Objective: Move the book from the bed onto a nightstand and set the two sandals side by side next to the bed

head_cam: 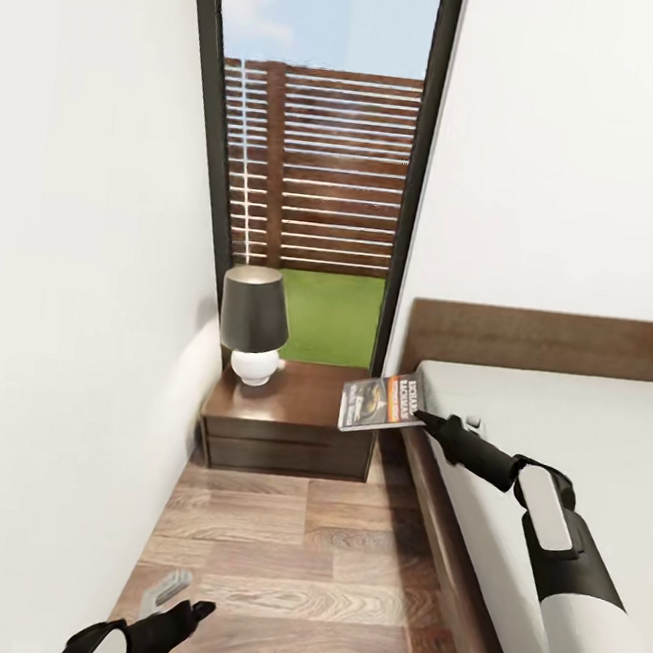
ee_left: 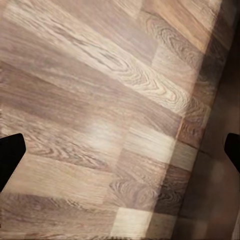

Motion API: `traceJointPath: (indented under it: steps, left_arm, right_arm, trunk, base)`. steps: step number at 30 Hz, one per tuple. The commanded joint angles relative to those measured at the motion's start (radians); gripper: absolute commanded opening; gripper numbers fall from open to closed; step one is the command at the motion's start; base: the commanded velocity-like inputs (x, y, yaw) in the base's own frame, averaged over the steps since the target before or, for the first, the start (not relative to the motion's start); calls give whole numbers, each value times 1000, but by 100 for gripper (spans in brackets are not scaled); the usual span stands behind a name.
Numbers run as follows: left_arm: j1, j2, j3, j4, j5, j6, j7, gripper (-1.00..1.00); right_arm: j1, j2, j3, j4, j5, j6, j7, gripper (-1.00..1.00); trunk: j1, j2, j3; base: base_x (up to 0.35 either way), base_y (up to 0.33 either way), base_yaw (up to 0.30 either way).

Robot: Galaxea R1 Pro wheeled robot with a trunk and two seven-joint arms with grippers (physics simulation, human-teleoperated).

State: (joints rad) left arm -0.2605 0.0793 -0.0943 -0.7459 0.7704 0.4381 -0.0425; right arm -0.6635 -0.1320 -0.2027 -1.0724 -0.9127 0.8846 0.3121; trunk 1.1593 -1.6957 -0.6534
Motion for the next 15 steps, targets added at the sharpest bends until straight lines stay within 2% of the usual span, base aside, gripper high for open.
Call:
traceJointPath:
  steps: [1, 4, 5, 7, 10, 15]
  left_arm:
    - [0, 2, -2, 2, 2, -2, 1, 100]
    - [2, 4, -3, 11, -4, -17, 2, 100]
    - [2, 4, -4, 15, -7, -23, 3, 100]
    - [2, 3, -4, 17, -11, -27, 3, 100]
    - [3, 3, -4, 20, -19, -32, 3, 100]
    - [3, 2, -3, 22, -22, -34, 2, 100]
  right_arm:
    - [-1, 2, -2, 19, -4, -8, 9, -100]
    - [-2, 4, 2, 69, -5, -65, 20, -100]
    - [-2, 5, 3, 93, -5, -106, 40, -100]
    - [-2, 5, 5, 114, -4, -137, 68, -100]
    - [-3, 6, 8, 168, 0, -171, 119, -100]
    - [-9, 7, 9, 240, 3, -193, 150, -100]
  trunk:
    - [0, 0, -1]
    - [0, 0, -1]
    - [0, 0, -1]
    - [0, 0, -1]
    - [0, 0, -1]
    - [0, 0, -1]
  base:
    - [326, 0, -5]
    - [326, 0, -3]
    - [327, 0, -2]
    - [327, 0, -1]
    - [327, 0, -1]
    - [327, 0, 0]
